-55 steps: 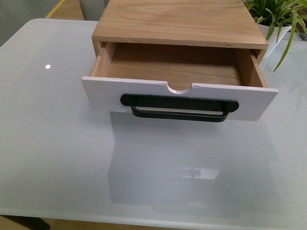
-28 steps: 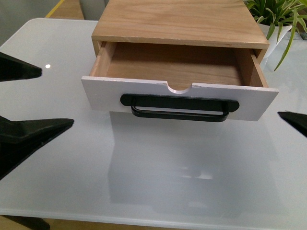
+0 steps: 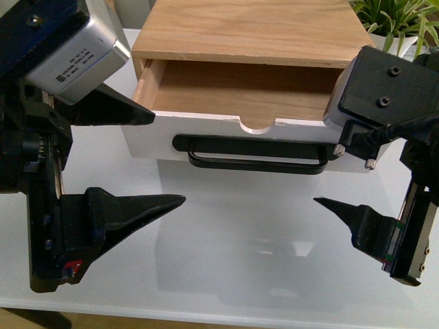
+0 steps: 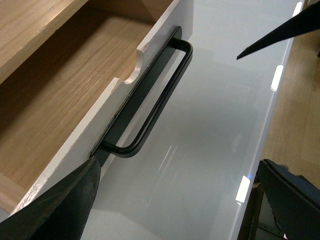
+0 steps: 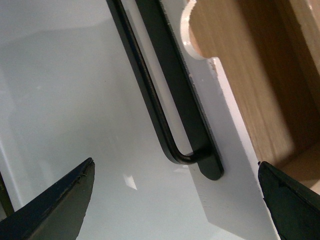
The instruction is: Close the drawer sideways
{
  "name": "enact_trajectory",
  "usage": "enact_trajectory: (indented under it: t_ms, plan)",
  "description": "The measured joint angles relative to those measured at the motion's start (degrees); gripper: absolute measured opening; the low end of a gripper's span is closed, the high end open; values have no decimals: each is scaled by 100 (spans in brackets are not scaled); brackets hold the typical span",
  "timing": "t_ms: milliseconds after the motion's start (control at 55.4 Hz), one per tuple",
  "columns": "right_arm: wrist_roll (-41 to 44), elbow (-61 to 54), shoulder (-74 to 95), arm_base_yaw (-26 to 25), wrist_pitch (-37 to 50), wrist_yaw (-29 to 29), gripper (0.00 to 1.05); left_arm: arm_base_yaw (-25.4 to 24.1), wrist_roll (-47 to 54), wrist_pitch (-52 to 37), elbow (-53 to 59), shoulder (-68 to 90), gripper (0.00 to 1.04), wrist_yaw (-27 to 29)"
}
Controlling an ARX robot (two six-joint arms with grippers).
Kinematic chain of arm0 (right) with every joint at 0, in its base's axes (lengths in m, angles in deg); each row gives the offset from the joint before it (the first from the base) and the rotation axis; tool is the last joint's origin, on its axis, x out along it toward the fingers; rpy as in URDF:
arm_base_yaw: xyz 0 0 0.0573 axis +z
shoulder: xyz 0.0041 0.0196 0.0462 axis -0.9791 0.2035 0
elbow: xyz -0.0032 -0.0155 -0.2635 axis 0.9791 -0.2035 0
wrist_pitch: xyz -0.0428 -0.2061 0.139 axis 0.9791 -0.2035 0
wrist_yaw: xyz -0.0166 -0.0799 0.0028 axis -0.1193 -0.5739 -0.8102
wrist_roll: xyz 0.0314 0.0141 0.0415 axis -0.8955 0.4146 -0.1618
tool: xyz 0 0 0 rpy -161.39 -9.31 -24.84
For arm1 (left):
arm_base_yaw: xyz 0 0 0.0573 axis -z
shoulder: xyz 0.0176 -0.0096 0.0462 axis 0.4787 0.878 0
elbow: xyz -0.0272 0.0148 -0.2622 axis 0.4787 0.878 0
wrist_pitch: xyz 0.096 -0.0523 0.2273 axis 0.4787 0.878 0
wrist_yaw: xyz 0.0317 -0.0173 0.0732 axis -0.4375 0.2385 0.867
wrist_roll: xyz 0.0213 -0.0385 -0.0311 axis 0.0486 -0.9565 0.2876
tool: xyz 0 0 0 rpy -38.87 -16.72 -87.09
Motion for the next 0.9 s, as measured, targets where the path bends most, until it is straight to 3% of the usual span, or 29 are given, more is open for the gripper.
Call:
enact_trajectory:
  t_ms: [902]
  plan:
    - [765, 350, 973, 173, 9, 328, 96, 605, 0, -162, -748, 1239, 96, -101]
